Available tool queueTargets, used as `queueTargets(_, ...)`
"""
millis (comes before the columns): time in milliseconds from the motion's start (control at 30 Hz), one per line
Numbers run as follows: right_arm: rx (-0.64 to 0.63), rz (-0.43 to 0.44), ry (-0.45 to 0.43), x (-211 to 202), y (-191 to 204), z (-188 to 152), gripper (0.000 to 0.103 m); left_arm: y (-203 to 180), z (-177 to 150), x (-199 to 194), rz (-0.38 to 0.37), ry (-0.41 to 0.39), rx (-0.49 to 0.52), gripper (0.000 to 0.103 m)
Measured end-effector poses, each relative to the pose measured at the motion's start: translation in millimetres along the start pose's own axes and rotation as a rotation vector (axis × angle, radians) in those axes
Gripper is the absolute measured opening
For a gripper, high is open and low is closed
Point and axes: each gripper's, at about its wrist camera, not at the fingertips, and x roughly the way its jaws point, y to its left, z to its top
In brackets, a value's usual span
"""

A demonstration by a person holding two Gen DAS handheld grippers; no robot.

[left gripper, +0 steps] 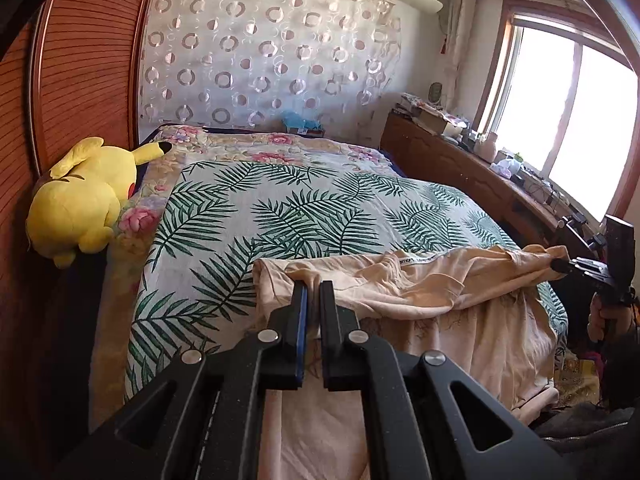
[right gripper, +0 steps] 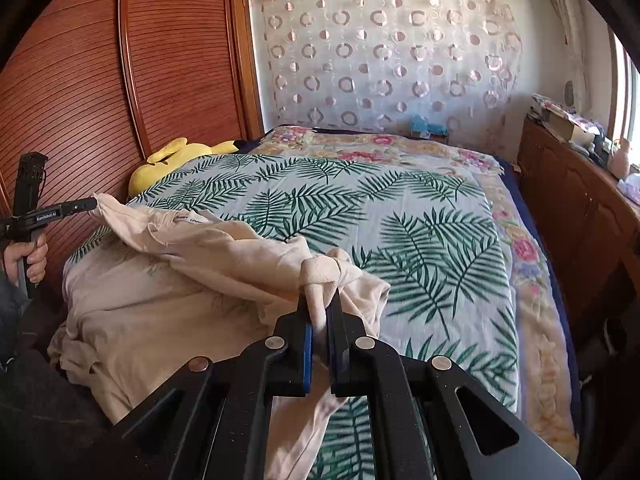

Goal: Fold small clothes
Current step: 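Lift the held hem high above the bed with both grippers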

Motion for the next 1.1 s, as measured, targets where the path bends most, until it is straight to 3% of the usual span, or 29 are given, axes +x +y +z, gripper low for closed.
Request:
queueTargets(67, -0.01, 0.002, 0.006, -7.9, 5.0, -0.8, 0.005, 6.0, -1.2, -8.4, -0.02, -0.01, -0.029, 0.006)
queueTargets(300, -0.052, 0.022, 0.07, -19.5, 10.9, 3.8, 0.005, 6.1, -14.1, -21.1, 0.032, 0.021, -0.007, 0.006)
queueTargets(500, -0.045, 0.014, 0.156, 7.7, 8.9, -5.8, 0.005, 14.3, -27.5, 1.4, 0.098, 0.079, -0.026, 0.006)
queueTargets(633, -0.041, -0.001, 0.187, 24.2, 8.0, -7.4, 0.005, 10.0, -15.5, 2.2, 0.107, 0.069, 0.014, 0.008)
queueTargets(733, -0.045, 0.0, 0.185, 25.2, 9.8, -5.2, 0.005, 4.5, -0.4, -2.6, 0.117, 0.041, 0.052, 0.014)
queueTargets(867, -0.048, -0.006, 0.175, 20.0, 11.3, -3.7, 0.005, 1.0, 18.9, -6.3, 0.105, 0.004, 0.071, 0.044)
queueTargets(933, -0.044, -0.005, 0.168, 16.8, 10.3, -6.5, 0.005, -0.4, 26.3, -4.5, 0.109, -0.001, 0.083, 0.05)
queueTargets(1000, -0.038, -0.004, 0.157, 10.6, 8.4, -4.0, 0.006, 0.9, 31.8, 4.5, 0.115, 0.014, 0.105, 0.068)
queueTargets(1100, -0.043, -0.013, 0.144, 2.9, 5.4, 3.4, 0.013, 6.7, 37.7, 24.1, 0.136, 0.051, 0.124, 0.076)
